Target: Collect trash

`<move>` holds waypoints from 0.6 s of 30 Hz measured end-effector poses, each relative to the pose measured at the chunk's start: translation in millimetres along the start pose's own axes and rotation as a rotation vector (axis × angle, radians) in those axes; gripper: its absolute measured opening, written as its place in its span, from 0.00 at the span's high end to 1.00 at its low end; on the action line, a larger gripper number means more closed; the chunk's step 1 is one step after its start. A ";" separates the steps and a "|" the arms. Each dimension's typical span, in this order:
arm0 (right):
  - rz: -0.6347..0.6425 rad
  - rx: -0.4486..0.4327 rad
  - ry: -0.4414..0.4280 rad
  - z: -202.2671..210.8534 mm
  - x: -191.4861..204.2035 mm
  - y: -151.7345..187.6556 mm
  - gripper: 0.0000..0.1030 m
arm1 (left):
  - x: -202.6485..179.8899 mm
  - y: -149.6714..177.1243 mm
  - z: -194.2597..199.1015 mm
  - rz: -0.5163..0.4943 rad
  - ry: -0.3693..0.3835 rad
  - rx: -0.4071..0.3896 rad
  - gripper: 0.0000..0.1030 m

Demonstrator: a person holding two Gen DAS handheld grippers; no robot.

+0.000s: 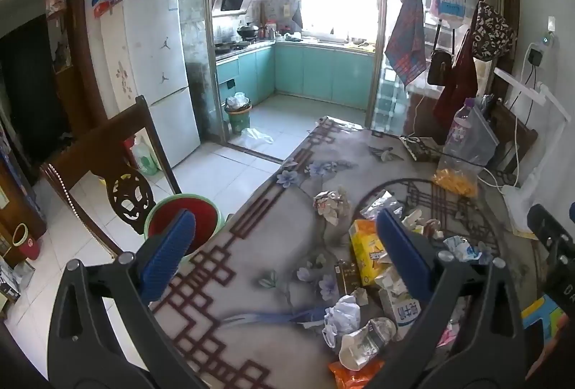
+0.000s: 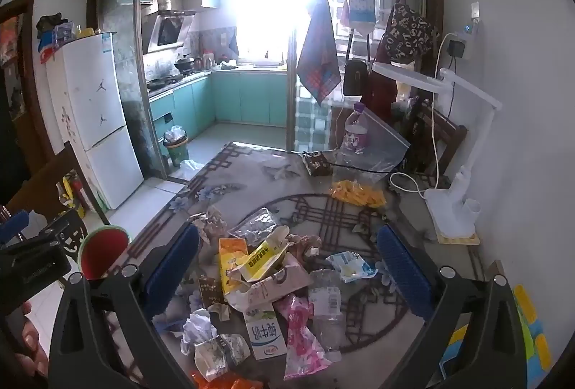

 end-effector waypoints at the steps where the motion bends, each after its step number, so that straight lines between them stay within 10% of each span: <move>1: 0.000 -0.001 -0.003 0.7 0.1 0.2 0.07 | 0.0 0.0 0.1 0.000 -0.001 -0.002 0.04; 18: 0.014 0.019 0.010 1.9 8.5 0.7 0.07 | 8.1 2.5 1.8 0.007 -0.006 0.014 0.04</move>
Point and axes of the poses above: each gripper's, at about its wrist camera, not at the fingertips, and z roughly against the way its jaws point, x to its left, y to its underside, the point moved 2 cm from there along -z, roughly the way its jaws point, and after that the axes turned 11 degrees about z, right-handed, at the moved point
